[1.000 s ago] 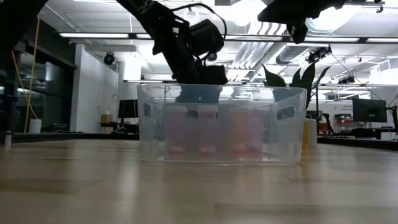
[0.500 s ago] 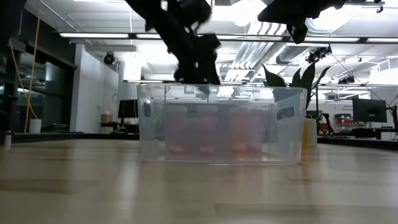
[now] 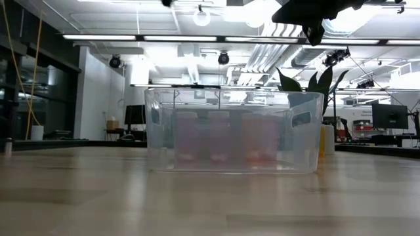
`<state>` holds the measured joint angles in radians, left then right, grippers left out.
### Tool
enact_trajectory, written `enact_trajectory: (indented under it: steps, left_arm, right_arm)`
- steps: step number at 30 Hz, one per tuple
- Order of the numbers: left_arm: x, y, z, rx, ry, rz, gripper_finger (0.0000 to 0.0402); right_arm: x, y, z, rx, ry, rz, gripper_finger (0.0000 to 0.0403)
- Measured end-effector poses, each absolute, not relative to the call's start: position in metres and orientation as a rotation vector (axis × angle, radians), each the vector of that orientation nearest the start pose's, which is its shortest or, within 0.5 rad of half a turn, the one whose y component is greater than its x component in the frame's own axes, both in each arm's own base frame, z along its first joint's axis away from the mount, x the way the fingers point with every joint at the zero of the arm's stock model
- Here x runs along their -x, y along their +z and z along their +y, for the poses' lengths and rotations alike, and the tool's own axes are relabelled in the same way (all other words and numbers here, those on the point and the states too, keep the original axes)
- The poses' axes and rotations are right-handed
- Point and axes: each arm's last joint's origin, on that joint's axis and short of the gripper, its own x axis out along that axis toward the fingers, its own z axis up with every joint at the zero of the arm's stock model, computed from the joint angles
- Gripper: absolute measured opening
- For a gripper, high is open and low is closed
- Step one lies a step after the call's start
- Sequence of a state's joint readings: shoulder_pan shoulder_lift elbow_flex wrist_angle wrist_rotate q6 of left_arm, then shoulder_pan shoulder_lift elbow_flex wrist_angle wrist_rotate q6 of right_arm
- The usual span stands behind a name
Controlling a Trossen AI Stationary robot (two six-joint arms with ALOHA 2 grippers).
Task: Pick and place medicine bottles into bin by pill shape (circle, oval)
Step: Put the top right orange pill bottle into the gray bin
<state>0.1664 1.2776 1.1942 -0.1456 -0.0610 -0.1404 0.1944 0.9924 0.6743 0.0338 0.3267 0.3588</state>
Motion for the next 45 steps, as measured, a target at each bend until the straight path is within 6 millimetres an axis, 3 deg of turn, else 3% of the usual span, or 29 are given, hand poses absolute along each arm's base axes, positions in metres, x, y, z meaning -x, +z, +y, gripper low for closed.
enact_trajectory:
  steps: [3, 8, 11, 15, 18, 22, 27, 31, 38, 41, 45]
  left_arm:
    - [-0.253, 0.364, 0.029, 0.177, 0.232, 0.074, 0.0221]
    - [-0.203, 0.327, 0.009, 0.279, 0.286, -0.075, 0.0147]
    - [-0.177, 0.306, 0.003, 0.329, 0.312, -0.129, 0.0092]
    - [-0.152, 0.293, 0.0, 0.342, 0.328, -0.19, 0.0016]
    - [-0.14, 0.293, 0.001, 0.322, 0.325, -0.205, 0.001]
    - [-0.132, 0.292, 0.001, 0.249, 0.314, -0.165, 0.0002]
    - [-0.129, 0.285, 0.001, 0.192, 0.303, -0.079, 0.0002]
    - [-0.129, 0.282, 0.001, 0.223, 0.304, -0.057, 0.0001]
    - [-0.129, 0.28, 0.001, 0.232, 0.306, -0.042, 0.0]
    - [-0.129, 0.28, 0.001, 0.232, 0.312, -0.043, 0.0]
    - [-0.129, 0.28, 0.001, 0.232, 0.324, -0.044, 0.0]
  right_arm:
    - [-0.216, 0.278, 0.033, -0.282, -0.179, 0.248, 0.0]
    - [-0.216, 0.278, 0.033, -0.286, -0.179, 0.248, 0.0]
    - [-0.216, 0.278, 0.033, -0.288, -0.179, 0.248, 0.0]
    - [-0.216, 0.278, 0.033, -0.289, -0.18, 0.247, 0.0]
    - [-0.216, 0.279, 0.033, -0.291, -0.179, 0.242, 0.0]
    - [-0.217, 0.282, 0.033, -0.306, -0.19, 0.199, 0.0]
    - [-0.218, 0.284, 0.026, -0.449, -0.233, 0.168, 0.0015]
    - [-0.218, 0.274, 0.022, -0.513, -0.264, 0.257, 0.0074]
    - [-0.212, 0.236, 0.019, -0.556, -0.446, 0.576, 0.0204]
    - [-0.214, 0.226, 0.019, -0.543, -0.51, 0.622, 0.0238]
    - [-0.218, 0.219, 0.012, -0.54, -0.569, 0.646, 0.0255]
